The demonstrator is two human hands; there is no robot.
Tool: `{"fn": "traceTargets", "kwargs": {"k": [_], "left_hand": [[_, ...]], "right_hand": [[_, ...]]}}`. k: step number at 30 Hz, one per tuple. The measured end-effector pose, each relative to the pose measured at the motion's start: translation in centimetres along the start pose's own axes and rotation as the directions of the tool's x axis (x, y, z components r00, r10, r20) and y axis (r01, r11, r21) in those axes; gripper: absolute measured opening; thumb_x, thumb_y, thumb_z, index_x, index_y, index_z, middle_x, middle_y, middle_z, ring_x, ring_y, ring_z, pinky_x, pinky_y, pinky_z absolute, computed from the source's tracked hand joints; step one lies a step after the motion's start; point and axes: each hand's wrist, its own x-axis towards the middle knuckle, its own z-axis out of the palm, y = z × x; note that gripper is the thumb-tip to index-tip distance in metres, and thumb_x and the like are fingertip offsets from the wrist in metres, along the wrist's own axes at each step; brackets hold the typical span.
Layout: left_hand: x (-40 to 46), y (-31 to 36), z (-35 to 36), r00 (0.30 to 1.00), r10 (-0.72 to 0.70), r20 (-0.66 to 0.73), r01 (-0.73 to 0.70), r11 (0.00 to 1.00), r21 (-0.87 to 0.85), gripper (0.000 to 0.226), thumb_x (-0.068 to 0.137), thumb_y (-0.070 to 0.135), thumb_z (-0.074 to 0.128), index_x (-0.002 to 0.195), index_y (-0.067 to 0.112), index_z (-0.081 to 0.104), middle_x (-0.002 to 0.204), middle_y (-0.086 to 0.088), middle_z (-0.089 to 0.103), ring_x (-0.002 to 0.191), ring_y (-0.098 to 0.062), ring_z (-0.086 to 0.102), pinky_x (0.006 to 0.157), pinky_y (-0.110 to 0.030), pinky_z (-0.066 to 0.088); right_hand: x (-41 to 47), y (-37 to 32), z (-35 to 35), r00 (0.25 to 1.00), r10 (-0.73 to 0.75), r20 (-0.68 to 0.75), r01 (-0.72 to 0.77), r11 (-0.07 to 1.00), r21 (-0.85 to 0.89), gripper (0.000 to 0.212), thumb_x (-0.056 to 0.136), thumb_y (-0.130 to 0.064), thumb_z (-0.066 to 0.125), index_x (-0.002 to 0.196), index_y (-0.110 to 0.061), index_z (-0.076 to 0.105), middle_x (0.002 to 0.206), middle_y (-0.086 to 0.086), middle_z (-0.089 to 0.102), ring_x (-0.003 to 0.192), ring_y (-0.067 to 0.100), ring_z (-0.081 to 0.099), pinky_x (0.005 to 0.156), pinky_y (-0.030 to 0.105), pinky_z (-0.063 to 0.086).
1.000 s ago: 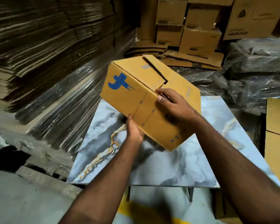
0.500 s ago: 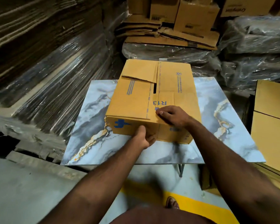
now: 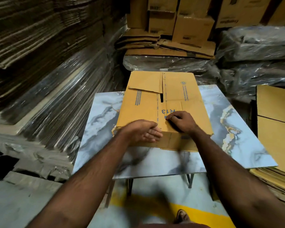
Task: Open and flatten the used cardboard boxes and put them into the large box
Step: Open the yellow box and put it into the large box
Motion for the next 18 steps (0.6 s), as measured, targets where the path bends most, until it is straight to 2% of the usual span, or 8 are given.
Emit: {"fn": "traceTargets", "kwargs": {"k": [3, 5, 7, 8, 10, 13, 16, 18], "left_hand": [[1.1, 2.4, -0.7, 0.956, 0.220, -0.193, -0.188, 0.967, 0.170, 0.021, 0.101, 0.021, 0.047, 0.088, 0.012, 0.060, 0.077, -0.004, 0.068, 0.063, -0.014, 0.062, 0.053, -0.025, 0.047], [3.2, 3.2, -1.3, 0.853, 0.404, -0.330, -0.260, 0.878, 0.402, 0.016, 0.095, 0.024, 0.052, 0.091, 0.012, 0.062, 0.087, -0.004, 0.068, 0.071, -0.019, 0.060, 0.066, -0.035, 0.051], [4.6, 3.4, -1.5, 0.751, 0.504, -0.427, -0.130, 0.747, 0.652, 0.023, 0.092, 0.036, 0.056, 0.106, 0.021, 0.064, 0.111, -0.003, 0.065, 0.102, -0.024, 0.059, 0.088, -0.038, 0.050], [5.3, 3.4, -1.3, 0.726, 0.518, -0.452, -0.047, 0.694, 0.718, 0.032, 0.091, 0.043, 0.056, 0.116, 0.023, 0.062, 0.124, -0.004, 0.058, 0.116, -0.027, 0.052, 0.097, -0.039, 0.044], [6.1, 3.4, -0.7, 0.712, 0.517, -0.475, 0.049, 0.638, 0.768, 0.052, 0.090, 0.053, 0.055, 0.132, 0.023, 0.052, 0.141, -0.010, 0.043, 0.132, -0.031, 0.037, 0.107, -0.042, 0.032], [7.5, 3.8, 0.0, 0.758, 0.464, -0.459, 0.128, 0.584, 0.802, 0.078, 0.087, 0.066, 0.052, 0.147, 0.019, 0.033, 0.160, -0.019, 0.011, 0.148, -0.035, 0.008, 0.118, -0.051, 0.007], [9.1, 4.4, 0.1, 0.779, 0.419, -0.467, 0.174, 0.571, 0.802, 0.095, 0.084, 0.073, 0.050, 0.154, 0.018, 0.016, 0.163, -0.021, -0.009, 0.150, -0.037, -0.011, 0.117, -0.057, -0.007], [10.2, 5.0, 0.4, 0.771, 0.420, -0.479, 0.190, 0.565, 0.803, 0.101, 0.082, 0.074, 0.052, 0.156, 0.018, 0.010, 0.162, -0.022, -0.012, 0.150, -0.038, -0.014, 0.116, -0.058, -0.010]], "right_hand": [[1.0, -1.0, 0.6, 0.997, 0.049, -0.053, -0.049, 0.999, -0.004, 0.025, 0.089, -0.016, 0.054, 0.078, -0.025, 0.075, 0.093, -0.005, 0.075, 0.093, 0.015, 0.066, 0.087, 0.032, 0.051], [1.9, -1.6, 0.3, 0.992, 0.088, -0.088, -0.084, 0.995, 0.048, 0.022, 0.090, -0.017, 0.055, 0.082, -0.022, 0.074, 0.094, -0.002, 0.074, 0.089, 0.015, 0.066, 0.086, 0.032, 0.053], [3.1, -1.7, -0.4, 0.986, 0.108, -0.128, -0.096, 0.991, 0.095, 0.018, 0.094, -0.016, 0.055, 0.096, -0.017, 0.073, 0.104, 0.000, 0.073, 0.091, 0.013, 0.064, 0.083, 0.028, 0.052], [3.9, -1.6, -0.8, 0.985, 0.105, -0.138, -0.092, 0.991, 0.101, 0.019, 0.095, -0.015, 0.055, 0.103, -0.016, 0.072, 0.109, 0.000, 0.071, 0.094, 0.013, 0.063, 0.083, 0.027, 0.051], [5.6, -1.1, -1.8, 0.983, 0.110, -0.144, -0.093, 0.989, 0.114, 0.023, 0.096, -0.013, 0.054, 0.114, -0.013, 0.069, 0.116, 0.001, 0.067, 0.100, 0.013, 0.061, 0.087, 0.030, 0.052], [8.3, -0.6, -2.7, 0.972, 0.118, -0.204, -0.098, 0.990, 0.103, 0.028, 0.095, -0.008, 0.051, 0.117, -0.008, 0.068, 0.119, 0.006, 0.068, 0.105, 0.019, 0.061, 0.090, 0.029, 0.051], [10.8, -0.7, -2.4, 0.962, 0.159, -0.224, -0.136, 0.984, 0.116, 0.034, 0.092, -0.004, 0.049, 0.121, -0.003, 0.066, 0.124, 0.010, 0.067, 0.114, 0.024, 0.061, 0.089, 0.021, 0.042], [12.6, -1.0, -1.5, 0.959, 0.215, -0.184, -0.182, 0.967, 0.177, 0.039, 0.088, -0.008, 0.049, 0.124, -0.004, 0.064, 0.126, 0.012, 0.066, 0.116, 0.028, 0.060, 0.098, 0.029, 0.046]]}}
